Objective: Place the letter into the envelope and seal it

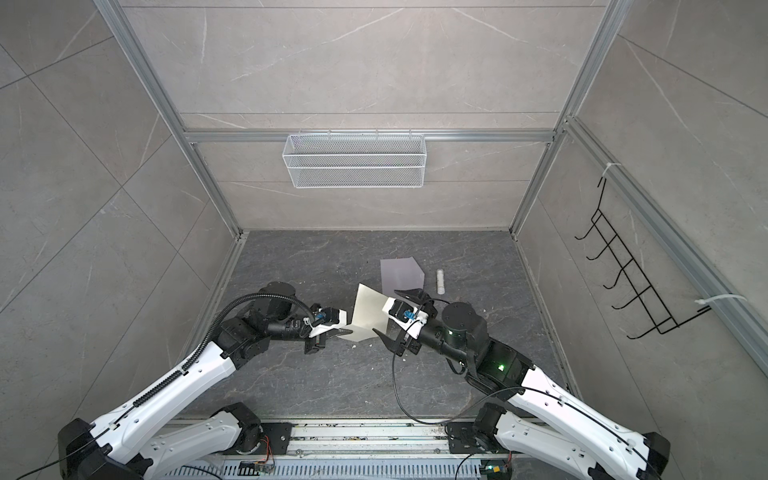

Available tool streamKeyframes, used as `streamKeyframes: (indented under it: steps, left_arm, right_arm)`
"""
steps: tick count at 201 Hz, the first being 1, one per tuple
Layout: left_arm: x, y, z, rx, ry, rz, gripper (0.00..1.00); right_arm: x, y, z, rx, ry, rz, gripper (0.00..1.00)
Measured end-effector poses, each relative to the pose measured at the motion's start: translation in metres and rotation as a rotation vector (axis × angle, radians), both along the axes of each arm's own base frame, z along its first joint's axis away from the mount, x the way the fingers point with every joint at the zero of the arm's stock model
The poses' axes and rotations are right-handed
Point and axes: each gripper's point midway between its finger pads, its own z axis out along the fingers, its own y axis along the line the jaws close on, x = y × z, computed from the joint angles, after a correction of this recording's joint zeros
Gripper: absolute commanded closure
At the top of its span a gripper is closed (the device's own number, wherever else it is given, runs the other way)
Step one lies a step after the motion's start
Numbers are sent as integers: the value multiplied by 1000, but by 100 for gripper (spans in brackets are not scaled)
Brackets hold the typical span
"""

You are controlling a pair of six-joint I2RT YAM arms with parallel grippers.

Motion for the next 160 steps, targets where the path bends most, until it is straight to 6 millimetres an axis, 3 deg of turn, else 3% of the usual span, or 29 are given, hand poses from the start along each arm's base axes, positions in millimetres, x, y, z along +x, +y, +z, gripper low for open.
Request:
streamKeyframes:
  steps: [31,56,81,129,160]
  left_arm:
    - [2,1,0,5,-7,12,100]
    - [3,1,2,0,-18,17,100]
    - [3,2,6,-11,-34,19,100]
    - [3,2,11,-25,-52,19,100]
    - [3,2,11,-25,-52,19,100]
  right_arm:
    - [-8,-10,16,53,-19,-3,1]
    - [-14,-7,16,65,7,32,1]
    - [-14,3,3,41,60,65,18]
    - [-5,38,-41,-52,202,136,37]
    - [-3,54,-49,-61,240,177,51]
